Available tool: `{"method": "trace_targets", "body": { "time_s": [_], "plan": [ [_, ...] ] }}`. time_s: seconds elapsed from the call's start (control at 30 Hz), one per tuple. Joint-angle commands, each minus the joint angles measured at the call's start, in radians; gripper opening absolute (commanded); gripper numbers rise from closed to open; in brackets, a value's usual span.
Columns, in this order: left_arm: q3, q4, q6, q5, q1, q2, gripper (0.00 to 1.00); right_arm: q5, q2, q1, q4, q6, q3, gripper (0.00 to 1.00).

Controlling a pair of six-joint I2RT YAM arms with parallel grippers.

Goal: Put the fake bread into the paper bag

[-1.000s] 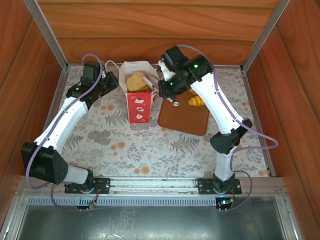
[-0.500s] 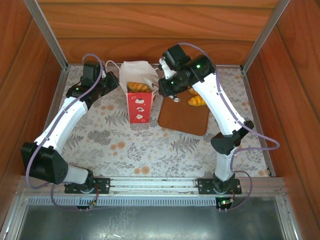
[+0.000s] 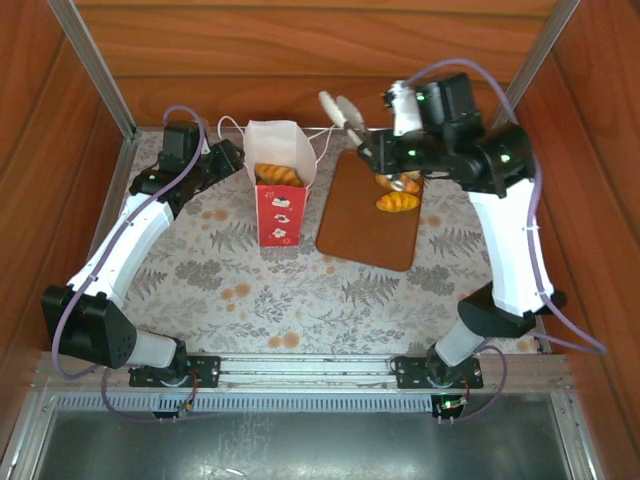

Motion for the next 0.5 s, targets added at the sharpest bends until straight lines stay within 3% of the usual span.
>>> {"method": "trace_targets", "body": {
  "time_s": [0.0, 0.27, 0.47],
  "plan": [
    [0.024, 0.004, 0.032, -0.004, 0.010, -0.048, 0.72, 0.016, -0.060, -0.085, 0.016, 0.044, -0.045, 0.42],
    [-0.040, 0.003, 0.080, -0.072, 0.024, -0.136, 0.89, 0.112, -0.131, -0.249, -0.052, -0.053, -0.263, 0.43],
    [-0.073, 0.003, 0.096, -0.077, 0.028, -0.181, 0.94, 0.091, -0.199, -0.345, 0.046, -0.129, -0.545, 0.42]
  ]
}}
